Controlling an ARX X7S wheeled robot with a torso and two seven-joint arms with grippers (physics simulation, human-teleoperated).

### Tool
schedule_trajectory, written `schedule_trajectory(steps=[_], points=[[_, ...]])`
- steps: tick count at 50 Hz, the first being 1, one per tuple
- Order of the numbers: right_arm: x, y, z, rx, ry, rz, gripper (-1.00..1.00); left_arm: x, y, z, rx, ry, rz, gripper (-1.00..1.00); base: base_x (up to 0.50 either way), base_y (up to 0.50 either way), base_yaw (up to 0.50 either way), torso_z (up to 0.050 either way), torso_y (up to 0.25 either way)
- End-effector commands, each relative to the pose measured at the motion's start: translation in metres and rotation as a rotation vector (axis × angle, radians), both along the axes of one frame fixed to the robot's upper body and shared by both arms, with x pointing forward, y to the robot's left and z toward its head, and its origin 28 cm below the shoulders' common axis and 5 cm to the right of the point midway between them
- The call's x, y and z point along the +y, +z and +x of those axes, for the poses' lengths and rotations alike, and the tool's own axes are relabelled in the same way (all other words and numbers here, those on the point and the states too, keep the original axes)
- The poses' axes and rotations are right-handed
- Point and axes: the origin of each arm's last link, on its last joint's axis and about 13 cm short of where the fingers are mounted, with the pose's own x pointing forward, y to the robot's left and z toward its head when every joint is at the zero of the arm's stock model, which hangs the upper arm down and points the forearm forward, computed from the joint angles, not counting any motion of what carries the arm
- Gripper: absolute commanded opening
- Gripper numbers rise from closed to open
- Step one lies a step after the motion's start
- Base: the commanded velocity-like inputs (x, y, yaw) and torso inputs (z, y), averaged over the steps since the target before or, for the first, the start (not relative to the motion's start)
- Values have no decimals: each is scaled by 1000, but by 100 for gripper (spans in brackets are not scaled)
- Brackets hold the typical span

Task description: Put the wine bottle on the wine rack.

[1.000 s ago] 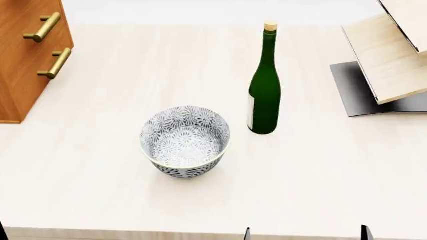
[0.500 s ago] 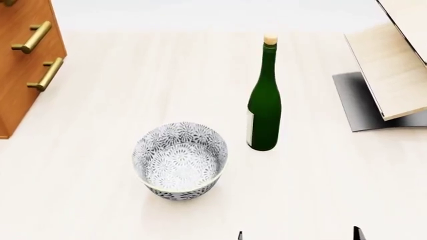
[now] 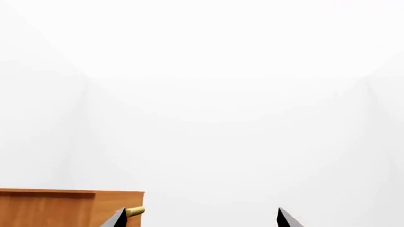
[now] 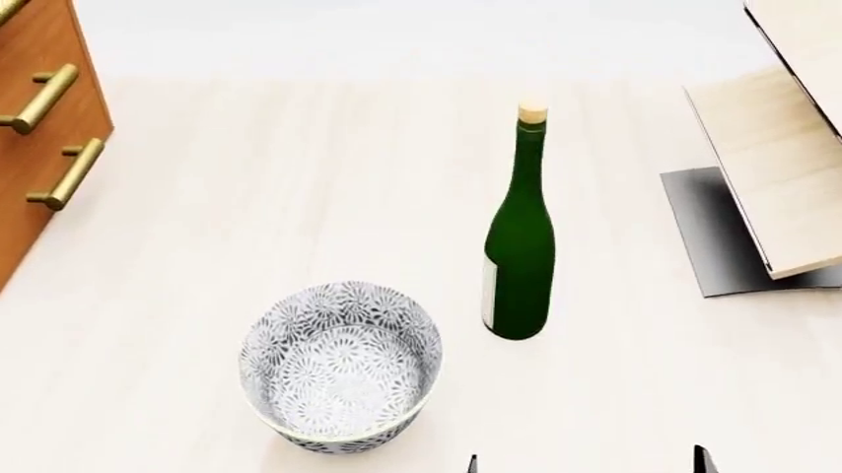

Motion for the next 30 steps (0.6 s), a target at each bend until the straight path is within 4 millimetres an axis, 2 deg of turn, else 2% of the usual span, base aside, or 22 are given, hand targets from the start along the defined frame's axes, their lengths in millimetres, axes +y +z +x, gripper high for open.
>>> schedule_trajectory(steps=[1, 30], points=[[0, 0, 1, 5, -3, 1, 100, 0, 0, 0, 1, 2, 4, 100, 180, -16, 0, 0, 0], [2, -3, 3, 28, 20, 14, 100, -1, 0, 1, 4, -8, 8, 100, 184, -15, 0, 0, 0]])
